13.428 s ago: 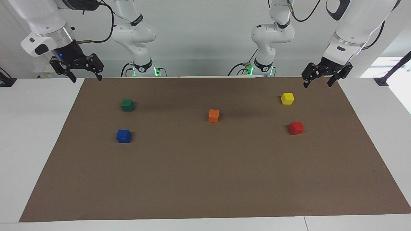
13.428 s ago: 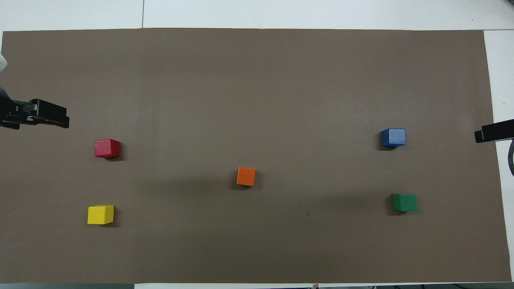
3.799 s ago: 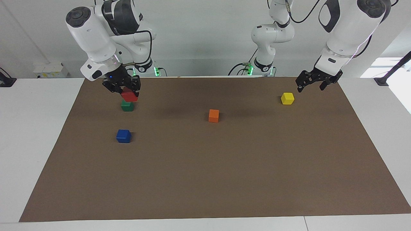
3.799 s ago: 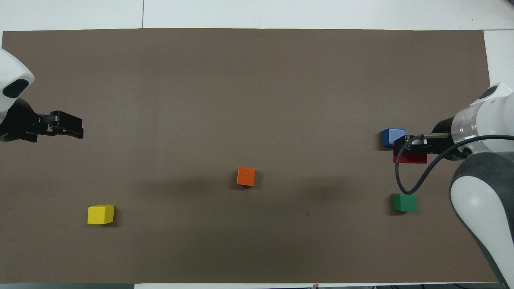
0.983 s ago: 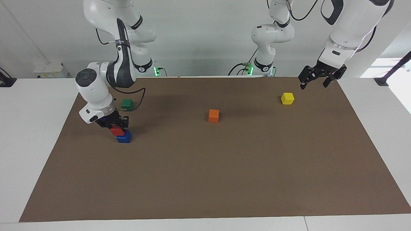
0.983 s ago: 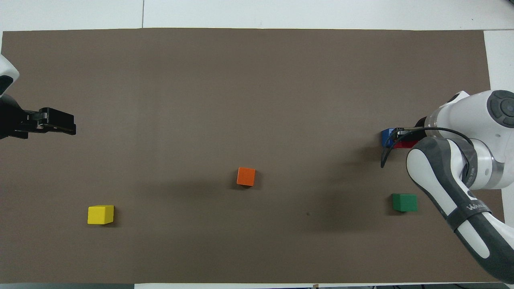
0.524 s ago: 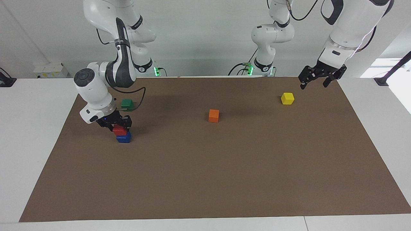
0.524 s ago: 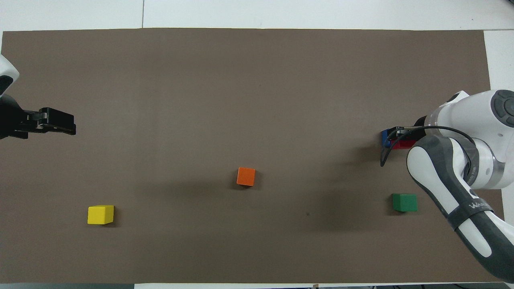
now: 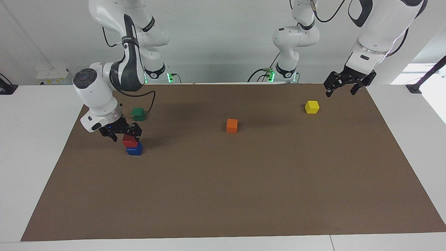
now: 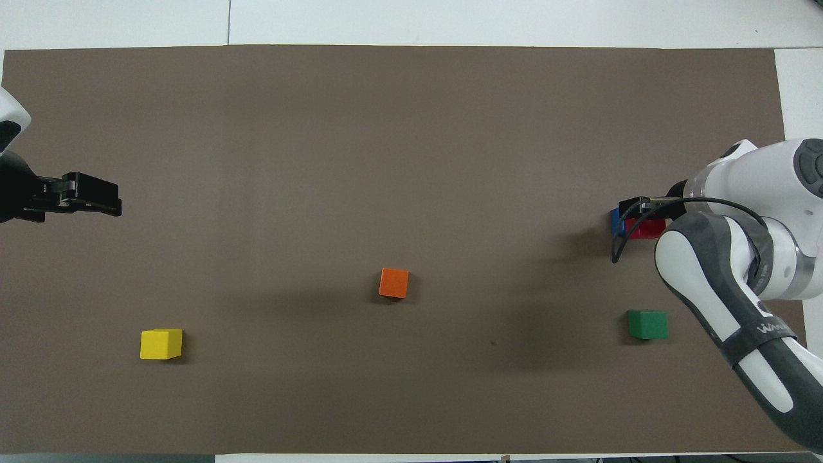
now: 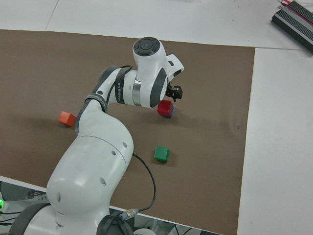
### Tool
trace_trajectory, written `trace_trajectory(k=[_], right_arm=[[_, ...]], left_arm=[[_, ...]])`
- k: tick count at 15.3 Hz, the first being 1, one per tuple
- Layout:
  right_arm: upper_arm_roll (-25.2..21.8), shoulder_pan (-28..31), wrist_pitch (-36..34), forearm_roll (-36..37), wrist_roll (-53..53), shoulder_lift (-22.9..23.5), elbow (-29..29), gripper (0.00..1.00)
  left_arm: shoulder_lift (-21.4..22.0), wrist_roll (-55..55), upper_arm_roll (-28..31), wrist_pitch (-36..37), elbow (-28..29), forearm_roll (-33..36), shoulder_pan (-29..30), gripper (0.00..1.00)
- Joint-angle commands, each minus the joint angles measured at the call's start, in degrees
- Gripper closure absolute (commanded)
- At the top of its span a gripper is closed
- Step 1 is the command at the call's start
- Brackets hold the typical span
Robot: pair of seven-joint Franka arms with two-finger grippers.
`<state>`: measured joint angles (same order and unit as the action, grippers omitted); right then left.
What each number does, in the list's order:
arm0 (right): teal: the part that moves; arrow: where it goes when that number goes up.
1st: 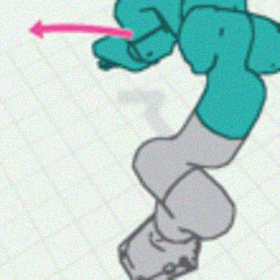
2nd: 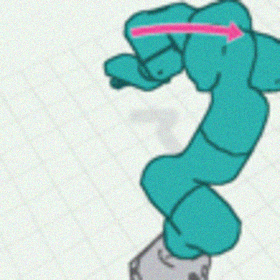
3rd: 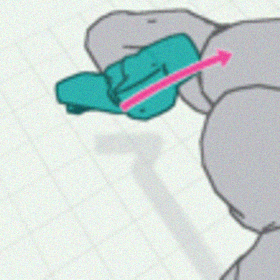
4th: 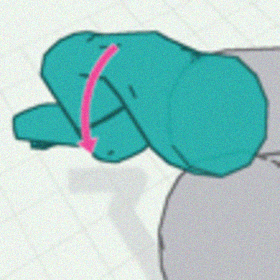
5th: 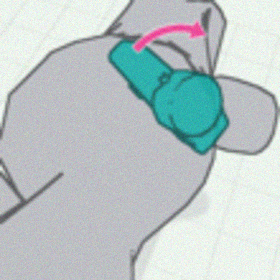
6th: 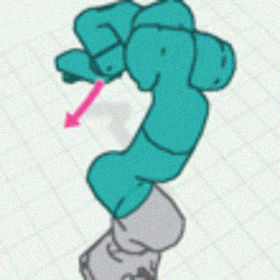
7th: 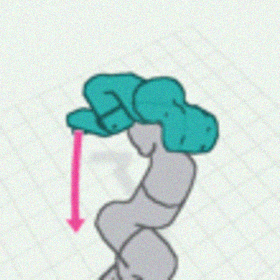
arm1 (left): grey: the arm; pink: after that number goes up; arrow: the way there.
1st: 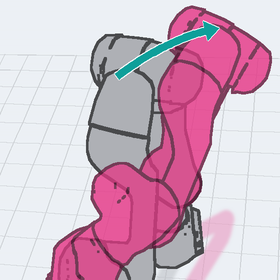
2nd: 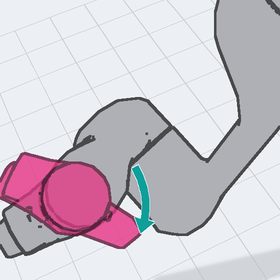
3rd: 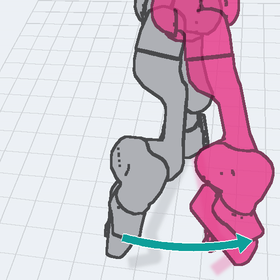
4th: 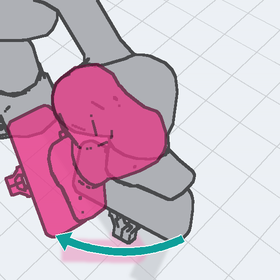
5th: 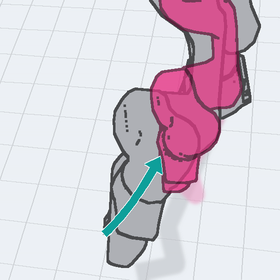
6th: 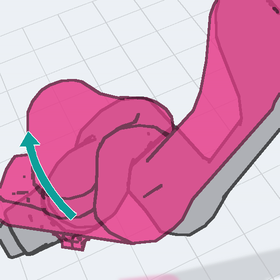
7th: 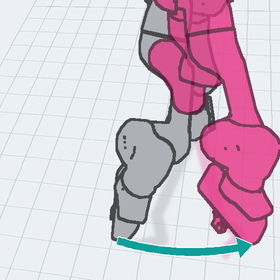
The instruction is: Transfer red block to right arm and stack on blue block
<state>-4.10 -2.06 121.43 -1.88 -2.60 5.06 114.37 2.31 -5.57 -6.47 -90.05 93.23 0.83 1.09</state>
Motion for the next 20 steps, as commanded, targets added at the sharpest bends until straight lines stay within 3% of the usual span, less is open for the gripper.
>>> trace_trajectory(k=[1,5,11,20], right_arm=[[0.50,1.09,-7.85,-0.49,-4.33,-3.38,-5.46,0.00],[0.32,1.18,-14.97,-0.49,-4.78,-6.90,-12.13,0.00],[0.41,2.67,-38.87,-0.14,-5.04,-6.91,-25.50,0.00],[1.11,2.49,-32.93,5.30,-4.60,-7.35,-24.55,0.00]], left_arm=[[1.38,0.47,-0.03,0.31,1.25,-0.74,0.58,0.00],[1.38,0.47,-0.03,0.31,1.25,-0.74,0.49,0.00],[1.38,0.47,-0.03,0.31,1.25,-0.74,0.49,0.00],[1.38,0.47,-0.12,0.31,1.25,-0.74,0.58,0.00]])
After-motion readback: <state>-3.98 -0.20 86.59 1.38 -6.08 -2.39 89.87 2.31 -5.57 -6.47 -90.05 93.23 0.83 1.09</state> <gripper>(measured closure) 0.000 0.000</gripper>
